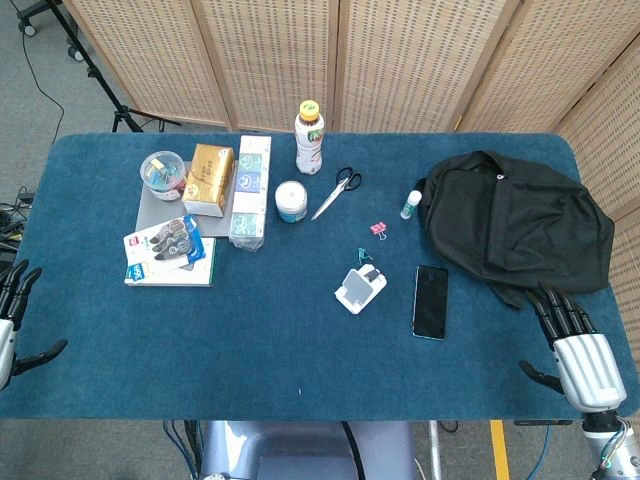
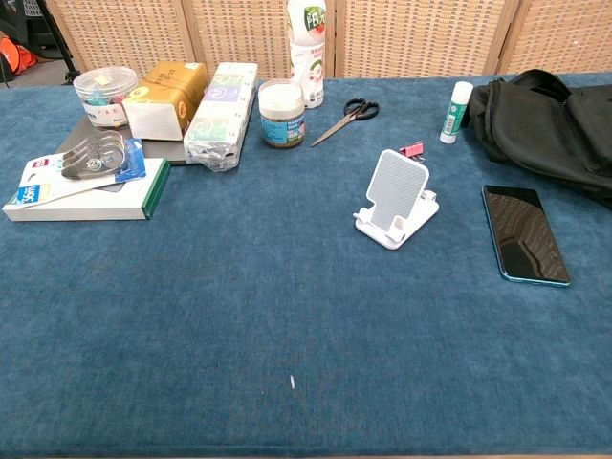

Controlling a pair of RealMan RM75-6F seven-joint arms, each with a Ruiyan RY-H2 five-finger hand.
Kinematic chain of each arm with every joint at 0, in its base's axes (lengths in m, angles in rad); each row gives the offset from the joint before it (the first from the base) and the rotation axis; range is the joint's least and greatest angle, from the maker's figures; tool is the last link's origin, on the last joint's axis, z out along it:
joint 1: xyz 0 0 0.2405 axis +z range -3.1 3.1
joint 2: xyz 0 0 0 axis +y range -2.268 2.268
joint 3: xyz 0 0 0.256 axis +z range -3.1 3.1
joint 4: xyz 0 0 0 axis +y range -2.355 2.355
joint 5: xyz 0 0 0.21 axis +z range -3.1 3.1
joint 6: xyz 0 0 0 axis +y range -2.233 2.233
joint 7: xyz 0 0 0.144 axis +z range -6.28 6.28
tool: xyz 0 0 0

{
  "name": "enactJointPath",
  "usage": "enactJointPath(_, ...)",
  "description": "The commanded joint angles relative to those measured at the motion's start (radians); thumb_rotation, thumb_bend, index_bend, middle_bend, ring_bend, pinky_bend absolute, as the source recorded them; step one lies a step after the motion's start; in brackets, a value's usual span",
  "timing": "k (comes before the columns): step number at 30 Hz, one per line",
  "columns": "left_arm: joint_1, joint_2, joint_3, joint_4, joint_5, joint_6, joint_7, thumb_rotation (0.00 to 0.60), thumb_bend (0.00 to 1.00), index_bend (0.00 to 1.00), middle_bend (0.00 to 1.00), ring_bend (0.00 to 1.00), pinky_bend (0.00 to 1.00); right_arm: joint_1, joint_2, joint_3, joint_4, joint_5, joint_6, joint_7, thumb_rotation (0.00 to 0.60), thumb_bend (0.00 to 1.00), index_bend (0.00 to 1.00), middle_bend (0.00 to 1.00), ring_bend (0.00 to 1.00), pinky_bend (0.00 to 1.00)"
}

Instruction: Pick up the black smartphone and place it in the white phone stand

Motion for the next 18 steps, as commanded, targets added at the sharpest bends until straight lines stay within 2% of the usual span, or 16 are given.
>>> enactJointPath(1,0.0,-0.001,-0.001,0.0,-0.002,-0.001,0.003,0.6,0.0,0.0,0.0,0.0,0.0,0.004,0.001,-0.005,-0.003,-0.002,-0.01,-0.005,0.6,0.0,0.0,0.0,0.0,0.16)
enactJointPath(5,0.0,-0.001,-0.005,-0.002,-0.005,0.002,0.0,0.6,0.0,0.0,0.0,0.0,0.0,0.02,0.006,-0.012,-0.007,-0.012,-0.039,0.012,0.6,0.0,0.0,0.0,0.0,0.16)
enactJointPath(8,-0.002,-0.001,-0.009,-0.002,-0.01,0.0,-0.001,0.6,0.0,0.0,0.0,0.0,0.0,0.062,0.014,-0.025,0.034,-0.046,-0.094,0.051,0.6,0.0,0.0,0.0,0.0,0.16)
enactJointPath(14,-0.011,-0.006,-0.017,-0.004,-0.031,-0.023,0.016,0.6,0.0,0.0,0.0,0.0,0.0,0.197,0.062,-0.048,0.085,-0.096,-0.286,0.121,0.6,0.0,0.0,0.0,0.0,0.16)
enactJointPath(18,-0.013,-0.009,-0.021,-0.009,-0.041,-0.03,0.029,0.6,0.0,0.0,0.0,0.0,0.0,0.282,0.072,-0.05,0.104,-0.121,-0.389,0.124,0.6,0.0,0.04,0.0,0.0,0.16)
